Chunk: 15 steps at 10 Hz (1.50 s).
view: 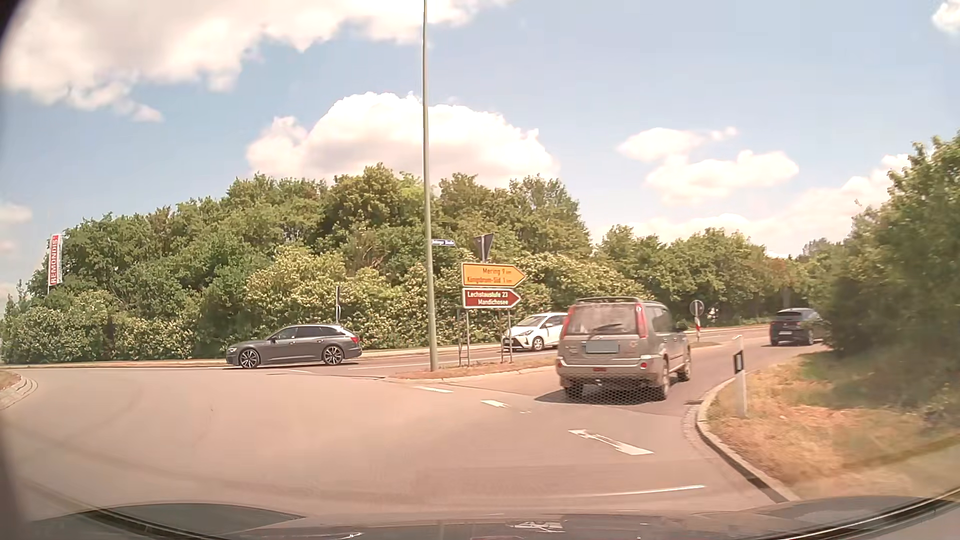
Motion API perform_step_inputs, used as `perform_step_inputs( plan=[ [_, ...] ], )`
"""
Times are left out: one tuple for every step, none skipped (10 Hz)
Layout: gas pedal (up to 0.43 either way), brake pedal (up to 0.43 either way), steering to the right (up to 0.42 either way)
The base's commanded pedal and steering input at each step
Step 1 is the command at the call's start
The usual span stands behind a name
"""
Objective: Follow the waypoints while adhering to traffic rules and regulations
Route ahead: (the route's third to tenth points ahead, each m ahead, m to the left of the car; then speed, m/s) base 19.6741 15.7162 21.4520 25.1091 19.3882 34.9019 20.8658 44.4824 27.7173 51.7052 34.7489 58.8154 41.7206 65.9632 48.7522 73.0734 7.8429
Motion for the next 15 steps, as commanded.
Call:
perform_step_inputs(
  plan=[
    [0.157,0.012,-0.193],
    [0.157,0.012,-0.199],
    [0.157,0.012,-0.202],
    [0.157,0.012,-0.206],
    [0.157,0.012,-0.210],
    [0.157,0.012,-0.213],
    [0.157,0.012,-0.217],
    [0.157,0.012,-0.221],
    [0.157,0.006,-0.221],
    [0.157,0.012,-0.220],
    [0.157,0.012,-0.219],
    [0.157,0.012,-0.215],
    [0.157,0.012,-0.214],
    [0.157,0.012,-0.214],
    [0.157,0.012,-0.212]
  ],
)
